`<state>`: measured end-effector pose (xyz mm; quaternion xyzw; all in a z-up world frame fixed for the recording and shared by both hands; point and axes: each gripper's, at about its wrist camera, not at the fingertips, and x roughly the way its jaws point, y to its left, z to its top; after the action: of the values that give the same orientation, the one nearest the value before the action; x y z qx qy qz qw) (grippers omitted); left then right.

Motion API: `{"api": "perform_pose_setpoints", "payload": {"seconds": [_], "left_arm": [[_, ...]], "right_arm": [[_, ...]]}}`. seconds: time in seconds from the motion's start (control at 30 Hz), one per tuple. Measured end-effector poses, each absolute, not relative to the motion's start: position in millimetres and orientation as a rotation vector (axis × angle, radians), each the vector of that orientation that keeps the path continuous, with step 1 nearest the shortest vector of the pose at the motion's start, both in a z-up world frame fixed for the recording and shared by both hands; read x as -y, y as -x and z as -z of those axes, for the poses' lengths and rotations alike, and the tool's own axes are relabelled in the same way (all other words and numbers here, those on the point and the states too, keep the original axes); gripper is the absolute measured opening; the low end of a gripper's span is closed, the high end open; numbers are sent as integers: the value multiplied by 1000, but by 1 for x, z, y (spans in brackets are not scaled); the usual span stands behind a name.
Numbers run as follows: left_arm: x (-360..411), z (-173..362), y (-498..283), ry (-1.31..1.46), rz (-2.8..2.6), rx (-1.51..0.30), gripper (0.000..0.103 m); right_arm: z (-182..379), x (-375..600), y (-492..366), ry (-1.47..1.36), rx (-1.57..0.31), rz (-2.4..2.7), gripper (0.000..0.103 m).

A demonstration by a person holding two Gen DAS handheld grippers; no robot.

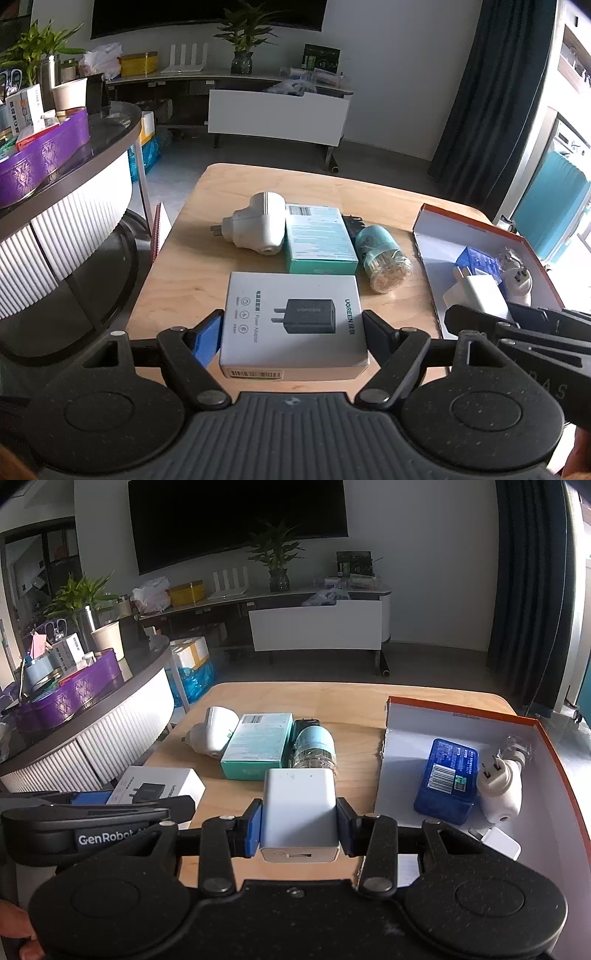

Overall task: Organize rigid objects
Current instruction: 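Carry the charger box and white charger brick over the open white box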

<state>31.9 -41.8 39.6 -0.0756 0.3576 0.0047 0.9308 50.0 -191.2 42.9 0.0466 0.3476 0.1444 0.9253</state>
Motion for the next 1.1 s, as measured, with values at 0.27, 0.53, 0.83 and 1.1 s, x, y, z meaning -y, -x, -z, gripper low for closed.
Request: {"api": "perform_pose_setpoints", "payload": {"seconds": [0.27,0.53,0.83,1.1], "left_arm": [[48,-41,-31,149,6,-727,79],[53,-40,-34,147,29,-729,79],[61,-42,-38,146,51,-731,79],[75,-48,-42,136,80,-723,79]], "right_arm": [[-44,198,-46,-103,-709,-279,50],[-44,205,-44,-112,-707,-251,50],[-45,213,-43,-121,-707,-229,50],[-51,227,-42,-123,-694,-207,50]]}}
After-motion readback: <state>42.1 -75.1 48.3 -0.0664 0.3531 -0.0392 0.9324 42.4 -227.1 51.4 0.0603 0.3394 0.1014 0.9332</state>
